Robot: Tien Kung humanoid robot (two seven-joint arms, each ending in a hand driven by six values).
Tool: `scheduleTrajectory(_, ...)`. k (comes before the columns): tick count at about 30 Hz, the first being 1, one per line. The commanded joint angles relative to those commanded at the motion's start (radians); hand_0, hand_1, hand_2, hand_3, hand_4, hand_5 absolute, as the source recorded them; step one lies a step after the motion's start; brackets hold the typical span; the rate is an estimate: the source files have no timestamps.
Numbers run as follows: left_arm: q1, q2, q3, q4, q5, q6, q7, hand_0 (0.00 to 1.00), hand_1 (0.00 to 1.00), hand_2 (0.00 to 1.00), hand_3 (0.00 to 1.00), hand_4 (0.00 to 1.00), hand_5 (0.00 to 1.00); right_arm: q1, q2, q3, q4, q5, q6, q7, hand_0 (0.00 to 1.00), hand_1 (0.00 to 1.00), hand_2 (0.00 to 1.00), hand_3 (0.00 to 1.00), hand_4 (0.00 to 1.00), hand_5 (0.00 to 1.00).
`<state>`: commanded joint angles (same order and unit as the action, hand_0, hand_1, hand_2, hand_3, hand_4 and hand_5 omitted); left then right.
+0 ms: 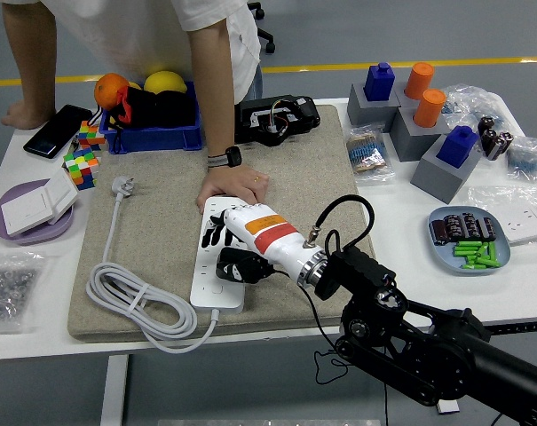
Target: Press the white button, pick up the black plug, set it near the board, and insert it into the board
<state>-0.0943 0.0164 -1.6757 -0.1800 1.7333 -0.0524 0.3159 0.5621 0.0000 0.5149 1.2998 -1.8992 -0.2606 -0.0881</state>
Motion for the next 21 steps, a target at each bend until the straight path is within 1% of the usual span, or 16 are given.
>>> scheduleTrajectory(4,0.000,0.001,0.010,0.000,-0.019,0.002,-0.002,0.649,0.637,0.625,0.669,0.500,0.085,-0.017,0.000,0.047,0.029,0.004,0.006,0.006,0.382,0.442,0.488,0.511,0.833,0.002)
scheduleTrajectory(6,-0.001,0.001,0.014,0.000,-0.024,0.002,-0.003,0.648,0.638,0.624,0.668,0.498,0.082,-0.025,0.000,0.066,0.038,0.014,0.008,0.009,0.399,0.445,0.489,0.513,0.831,0.002)
scheduleTrajectory(10,-0.002,0.002,0.025,0.000,-0.041,0.003,-0.005,0.648,0.638,0.624,0.668,0.498,0.082,-0.056,0.000,0.136,0.064,0.043,0.013,0.020,0.399,0.445,0.489,0.513,0.831,0.002)
scheduleTrajectory(11,-0.003,0.002,0.028,0.000,-0.044,0.003,-0.005,0.648,0.638,0.624,0.668,0.497,0.083,-0.069,0.000,0.157,0.072,0.048,0.013,0.024,0.463,0.476,0.492,0.512,0.838,0.002)
scheduleTrajectory(13,-0.004,0.002,0.034,0.000,-0.047,0.002,-0.005,0.648,0.638,0.624,0.668,0.497,0.083,-0.095,0.000,0.199,0.087,0.064,0.015,0.033,0.463,0.476,0.492,0.512,0.838,0.002)
scheduleTrajectory(16,-0.004,0.001,0.043,0.000,-0.055,0.002,-0.006,0.648,0.638,0.624,0.668,0.497,0.083,-0.135,-0.026,0.251,0.102,0.084,0.017,0.046,0.463,0.476,0.492,0.512,0.838,0.002)
scheduleTrajectory(17,-0.003,0.001,0.045,0.000,-0.057,0.002,-0.006,0.648,0.638,0.625,0.669,0.498,0.084,-0.156,-0.041,0.276,0.107,0.092,0.013,0.061,0.533,0.518,0.521,0.553,0.828,0.062)
scheduleTrajectory(21,0.000,0.001,0.049,0.000,-0.059,0.003,-0.006,0.648,0.638,0.625,0.669,0.498,0.084,-0.218,-0.093,0.342,0.124,0.112,0.000,0.130,0.533,0.518,0.521,0.553,0.828,0.062)
